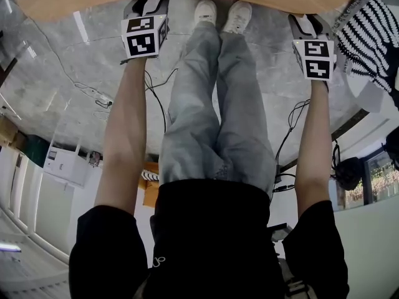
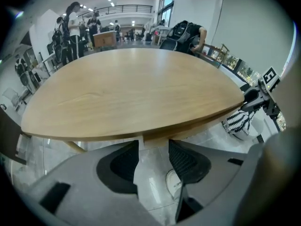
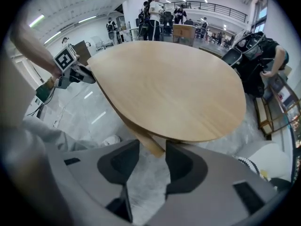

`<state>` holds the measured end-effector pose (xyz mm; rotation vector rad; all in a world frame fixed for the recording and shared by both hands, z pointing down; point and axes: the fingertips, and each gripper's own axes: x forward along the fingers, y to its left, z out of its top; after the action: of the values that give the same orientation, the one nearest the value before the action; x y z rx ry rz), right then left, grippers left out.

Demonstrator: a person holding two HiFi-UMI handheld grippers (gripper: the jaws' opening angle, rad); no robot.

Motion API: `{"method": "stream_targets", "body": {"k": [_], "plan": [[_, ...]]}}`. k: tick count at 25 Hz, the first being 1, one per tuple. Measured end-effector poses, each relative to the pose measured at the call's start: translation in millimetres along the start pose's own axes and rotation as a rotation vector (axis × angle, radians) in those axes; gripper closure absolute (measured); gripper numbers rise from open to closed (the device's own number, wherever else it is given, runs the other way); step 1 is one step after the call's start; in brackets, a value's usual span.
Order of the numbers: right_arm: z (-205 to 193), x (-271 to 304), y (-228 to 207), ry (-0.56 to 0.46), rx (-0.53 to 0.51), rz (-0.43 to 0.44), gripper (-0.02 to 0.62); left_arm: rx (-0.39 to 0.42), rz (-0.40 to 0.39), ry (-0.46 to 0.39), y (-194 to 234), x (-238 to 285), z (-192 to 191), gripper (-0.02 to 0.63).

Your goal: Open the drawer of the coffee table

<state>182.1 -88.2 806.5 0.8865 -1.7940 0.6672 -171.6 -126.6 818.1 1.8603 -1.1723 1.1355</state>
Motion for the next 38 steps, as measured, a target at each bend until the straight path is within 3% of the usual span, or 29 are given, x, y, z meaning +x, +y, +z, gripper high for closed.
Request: {"method": "stream_targets", "body": {"k": [10, 24, 38], "plan": [[-4.8, 9.7, -4.8, 0.026, -0.003, 0.026, 0.439, 0.044, -0.086, 0.029, -6.9, 3.6, 5.3, 0.437], [-7.3, 5.9, 1.1, 0.082, -0.003, 0.039, 0.443, 0.036, -0.095, 0.051, -4.7, -0.2, 3.1, 0.454], [-26.1, -0.9, 22.0, 0.15, -0.127, 0.088, 0.462, 0.042, -0.094, 0.099, -10.5, -14.0, -21.8, 0.459]]}}
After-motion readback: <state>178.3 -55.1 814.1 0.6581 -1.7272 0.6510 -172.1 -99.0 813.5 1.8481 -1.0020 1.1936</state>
